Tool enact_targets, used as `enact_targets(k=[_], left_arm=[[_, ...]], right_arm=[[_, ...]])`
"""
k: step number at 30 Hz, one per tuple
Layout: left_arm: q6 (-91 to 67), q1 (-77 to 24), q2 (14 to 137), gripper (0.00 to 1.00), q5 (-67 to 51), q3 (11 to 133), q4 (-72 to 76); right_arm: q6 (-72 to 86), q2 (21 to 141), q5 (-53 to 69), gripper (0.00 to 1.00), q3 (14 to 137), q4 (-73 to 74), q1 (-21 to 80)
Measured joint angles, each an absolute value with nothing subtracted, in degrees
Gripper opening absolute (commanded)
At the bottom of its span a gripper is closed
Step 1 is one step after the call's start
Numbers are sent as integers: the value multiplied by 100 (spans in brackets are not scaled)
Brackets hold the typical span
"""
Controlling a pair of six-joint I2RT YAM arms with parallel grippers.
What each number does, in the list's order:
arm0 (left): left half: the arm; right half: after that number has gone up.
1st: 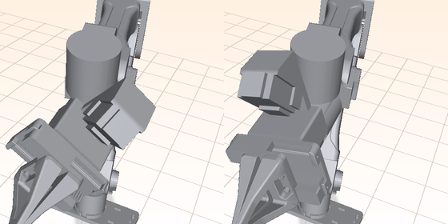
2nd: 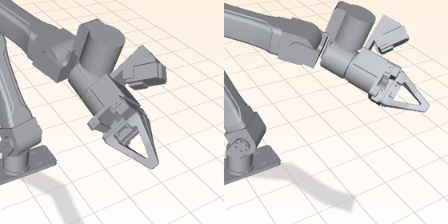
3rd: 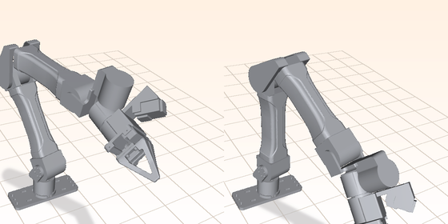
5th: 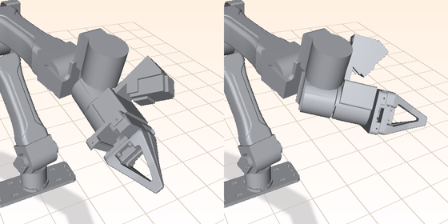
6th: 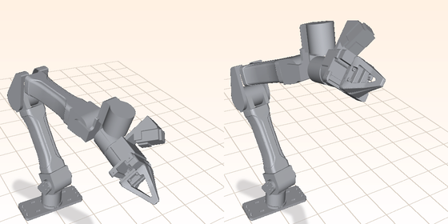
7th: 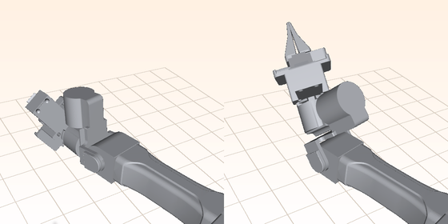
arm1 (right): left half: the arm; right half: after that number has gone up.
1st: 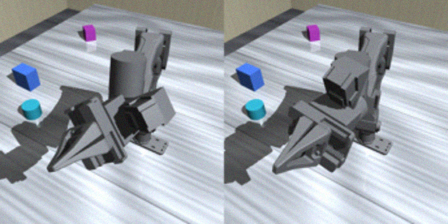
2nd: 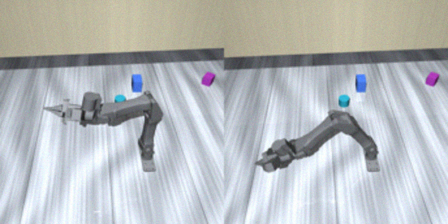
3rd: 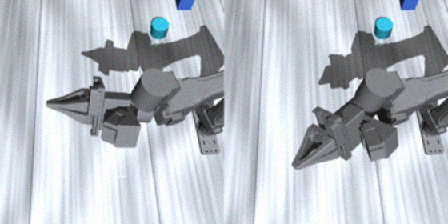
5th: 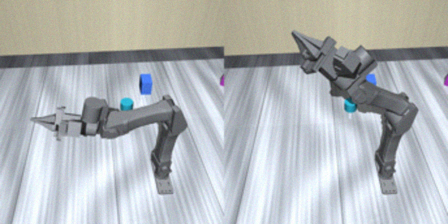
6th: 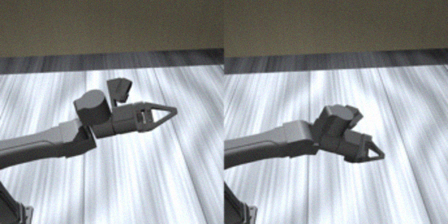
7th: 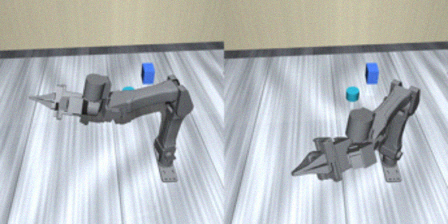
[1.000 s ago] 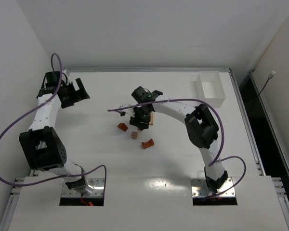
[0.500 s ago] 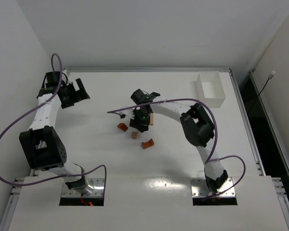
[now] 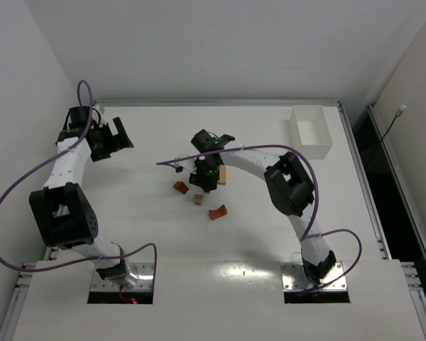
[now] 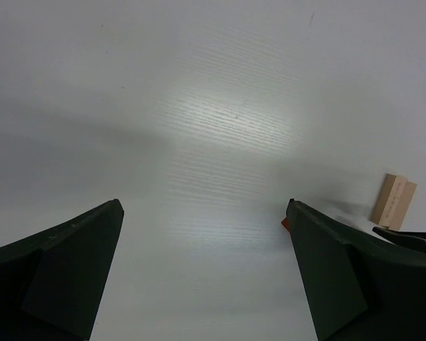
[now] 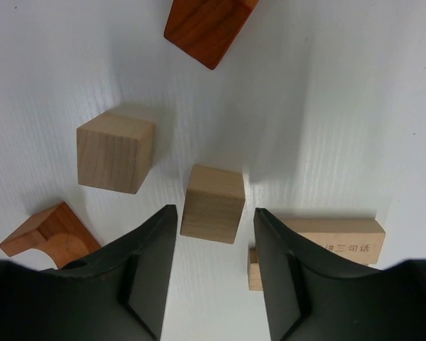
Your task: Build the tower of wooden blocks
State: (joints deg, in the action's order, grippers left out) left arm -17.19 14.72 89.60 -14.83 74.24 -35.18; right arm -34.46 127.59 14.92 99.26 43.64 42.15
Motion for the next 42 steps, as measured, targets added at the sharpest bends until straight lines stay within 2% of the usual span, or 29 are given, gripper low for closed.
enact_targets(k=[3,4,7,8,18,24,35,42], left_arm=[[-1719,1472,8991,100,-1490,7424,-3518],[-1719,1472,9000,100,-1492,7424,-3518],[-1719,1472,9006,100,-1505,7424,-3520],[-1719,1472,9006,100,-1505,7424,-3520],[-1719,1472,8984,100,-1494,7415,-3492],[-1789,1435,8650,100,-1028,7277,-3380],[-2307,982,8311,100,652,7216,-3295],[-2534,930,8296,100,1203,7175,-3323]], right_arm=[[-3448,12803,1474,36,9990,4399,4215],[-3448,12829,1470,27,10018,4401,4215],[-3435,12853,1448,11,10064,4416,4215],[-3435,12855,1441,0,10071,4423,4215],[-3120,12846,1433,0,10149,4569,4215],[-2200,12182,1081,0,10252,4512,4215],[814,11421,-1310,0,10665,4447,4178],[2058,11439,-1737,0,10667,4794,4084]])
